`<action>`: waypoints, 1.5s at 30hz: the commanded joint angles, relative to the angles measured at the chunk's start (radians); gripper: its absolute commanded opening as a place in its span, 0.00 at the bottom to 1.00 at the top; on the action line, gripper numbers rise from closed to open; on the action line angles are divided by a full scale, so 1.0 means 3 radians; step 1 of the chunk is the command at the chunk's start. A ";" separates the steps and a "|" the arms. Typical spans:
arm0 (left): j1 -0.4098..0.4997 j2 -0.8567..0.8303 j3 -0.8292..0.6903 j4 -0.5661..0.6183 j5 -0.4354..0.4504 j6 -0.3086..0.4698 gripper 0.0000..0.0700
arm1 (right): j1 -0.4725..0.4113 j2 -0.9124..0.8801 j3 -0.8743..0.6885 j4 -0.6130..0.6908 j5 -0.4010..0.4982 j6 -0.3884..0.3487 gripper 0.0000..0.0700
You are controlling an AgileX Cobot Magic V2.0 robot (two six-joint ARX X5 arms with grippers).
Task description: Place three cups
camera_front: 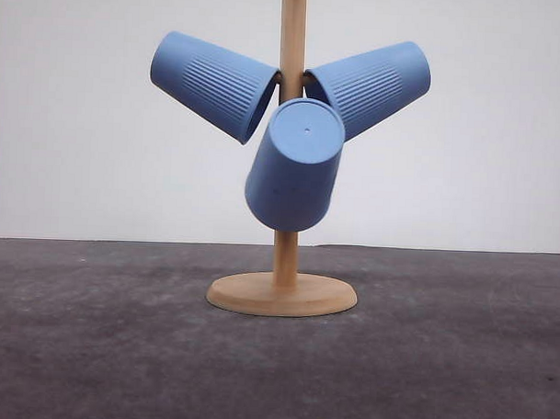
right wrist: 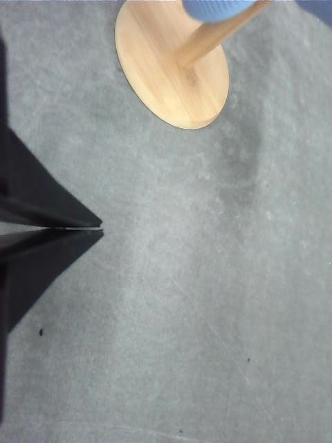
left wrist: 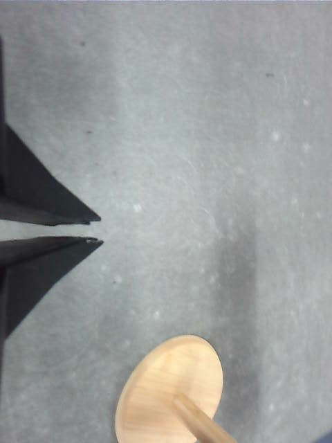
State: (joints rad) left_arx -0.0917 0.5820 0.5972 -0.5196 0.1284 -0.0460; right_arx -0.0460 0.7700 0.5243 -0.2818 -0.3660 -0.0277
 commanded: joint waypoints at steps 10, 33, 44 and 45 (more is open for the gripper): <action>0.0003 -0.0006 0.0028 0.0062 0.0004 -0.0024 0.02 | 0.0001 0.0016 0.0039 0.0033 0.0001 0.0045 0.00; 0.0270 -0.1932 -0.1927 0.1119 -0.0170 0.0002 0.02 | 0.0001 0.0016 0.0039 0.0042 0.0001 0.0045 0.00; 0.0262 -0.1929 -0.1948 0.1122 -0.0170 0.0003 0.02 | 0.0001 0.0017 0.0039 0.0042 0.0001 0.0045 0.00; 0.0262 -0.1930 -0.1948 0.1122 -0.0170 0.0003 0.02 | 0.0001 0.0017 0.0039 0.0043 0.0001 0.0045 0.00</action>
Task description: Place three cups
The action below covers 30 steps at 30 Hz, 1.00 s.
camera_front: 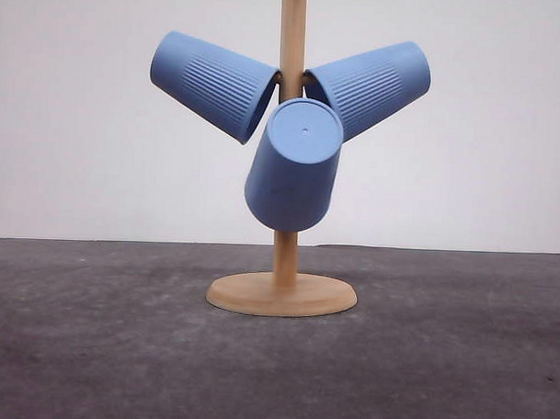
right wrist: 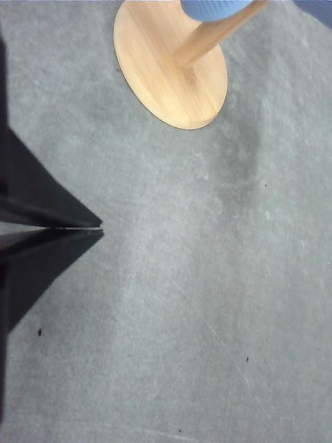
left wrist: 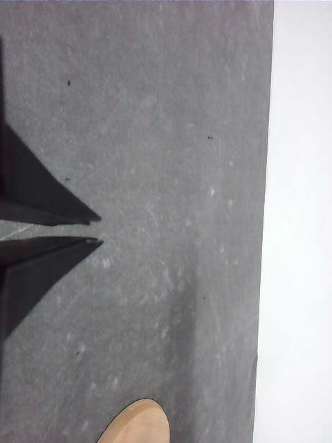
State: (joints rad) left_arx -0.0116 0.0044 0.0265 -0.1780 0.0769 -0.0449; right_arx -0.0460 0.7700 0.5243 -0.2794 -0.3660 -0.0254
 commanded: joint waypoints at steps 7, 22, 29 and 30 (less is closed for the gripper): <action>-0.0005 -0.0004 -0.0046 -0.0017 0.0001 -0.0001 0.02 | 0.0001 0.0016 0.0039 0.0034 0.0001 0.0037 0.00; -0.0005 -0.0004 -0.0046 -0.0018 0.0001 -0.0001 0.02 | 0.0139 -0.1164 -0.0693 0.0385 0.1282 -0.0077 0.00; -0.0005 -0.0004 -0.0046 -0.0018 0.0001 -0.0001 0.02 | 0.0153 -0.2207 -0.1449 0.0562 0.1336 0.0113 0.00; -0.0005 -0.0004 -0.0046 -0.0018 0.0001 -0.0001 0.02 | 0.0153 -0.2304 -0.1519 0.0561 0.1336 0.0137 0.00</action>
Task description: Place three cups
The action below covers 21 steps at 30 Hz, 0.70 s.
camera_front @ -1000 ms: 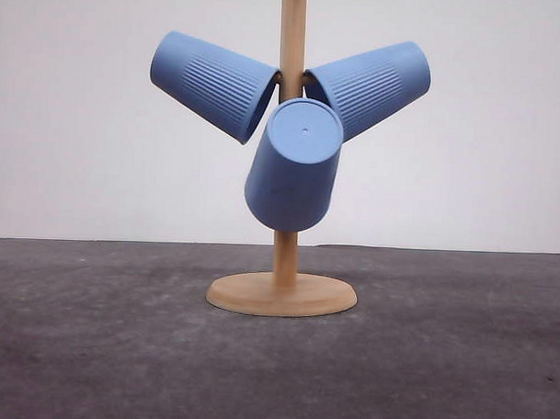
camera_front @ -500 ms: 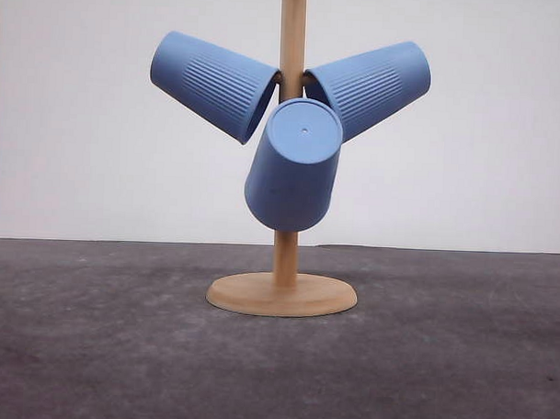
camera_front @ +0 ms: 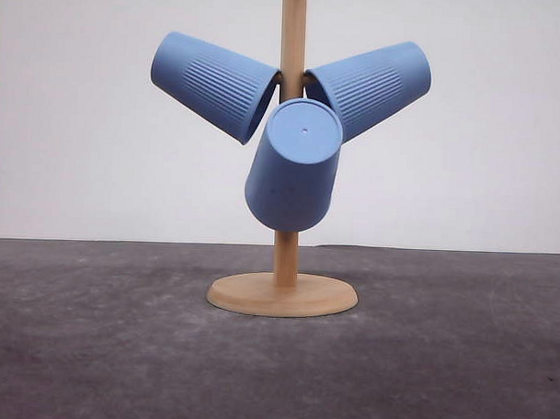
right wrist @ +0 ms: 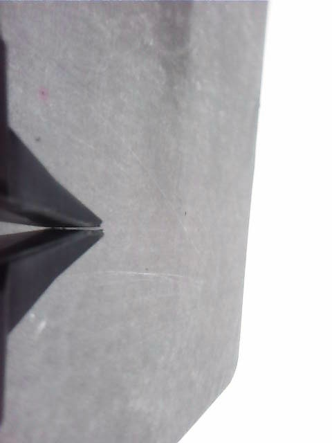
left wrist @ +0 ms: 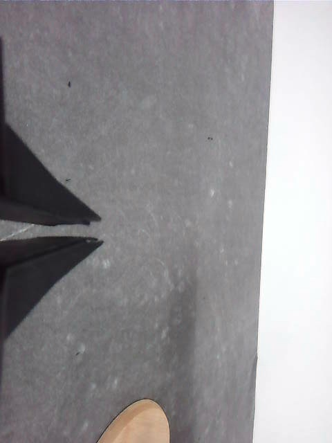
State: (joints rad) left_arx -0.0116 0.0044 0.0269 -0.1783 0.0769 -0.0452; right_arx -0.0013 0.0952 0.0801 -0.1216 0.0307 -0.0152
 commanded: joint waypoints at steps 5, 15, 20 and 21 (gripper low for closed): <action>-0.0005 -0.0004 -0.0047 -0.0017 0.0001 0.0001 0.02 | -0.0003 -0.0306 -0.0227 0.0005 0.0023 0.0212 0.00; -0.0005 -0.0004 -0.0045 -0.0022 0.0002 0.0001 0.02 | -0.0009 -0.0305 -0.0227 0.0056 -0.0005 0.0250 0.00; -0.0005 -0.0004 -0.0045 -0.0023 0.0001 0.0000 0.02 | -0.0009 -0.0305 -0.0227 0.0056 -0.0004 0.0250 0.00; -0.0005 -0.0004 -0.0045 -0.0023 0.0001 0.0001 0.02 | -0.0009 -0.0305 -0.0227 0.0056 -0.0004 0.0250 0.00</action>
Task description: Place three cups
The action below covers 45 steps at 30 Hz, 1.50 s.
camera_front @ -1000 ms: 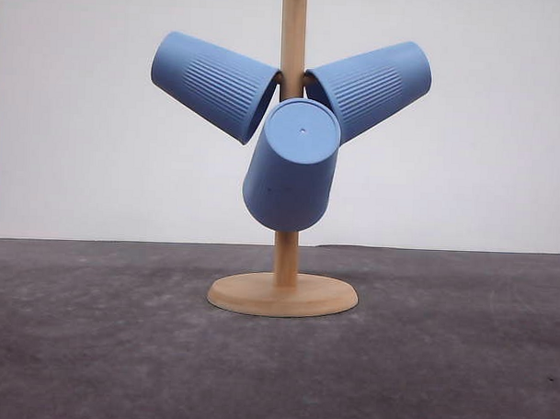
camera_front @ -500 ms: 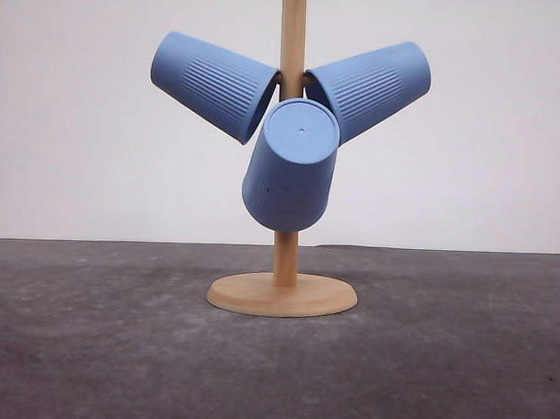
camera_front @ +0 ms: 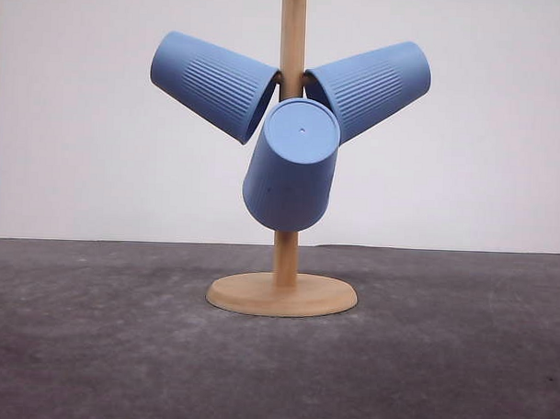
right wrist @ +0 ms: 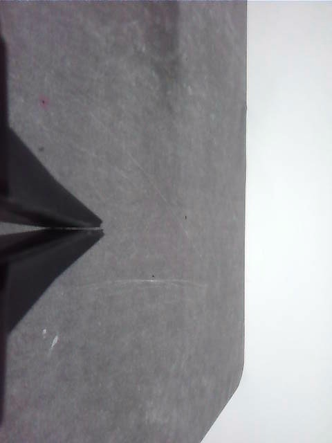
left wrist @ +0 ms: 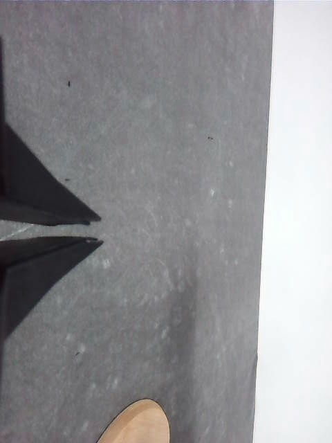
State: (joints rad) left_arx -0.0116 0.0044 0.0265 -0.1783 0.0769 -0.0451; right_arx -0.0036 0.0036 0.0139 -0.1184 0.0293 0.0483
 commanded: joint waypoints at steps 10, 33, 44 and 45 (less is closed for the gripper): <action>-0.0005 -0.0004 -0.0043 -0.0023 0.0001 0.0000 0.02 | -0.0001 0.0000 -0.0006 0.0046 0.0001 0.0038 0.00; -0.0005 -0.0004 -0.0043 -0.0023 0.0001 0.0001 0.02 | -0.0001 0.0000 -0.0006 0.0046 0.0001 0.0038 0.00; -0.0005 -0.0004 -0.0043 -0.0023 0.0001 0.0001 0.02 | -0.0001 0.0000 -0.0006 0.0046 0.0001 0.0038 0.00; -0.0005 -0.0004 -0.0043 -0.0023 0.0001 0.0001 0.02 | -0.0001 0.0000 -0.0006 0.0046 0.0001 0.0038 0.00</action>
State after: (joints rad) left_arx -0.0116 0.0044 0.0265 -0.1781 0.0769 -0.0448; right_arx -0.0036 0.0036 0.0139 -0.1173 0.0295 0.0498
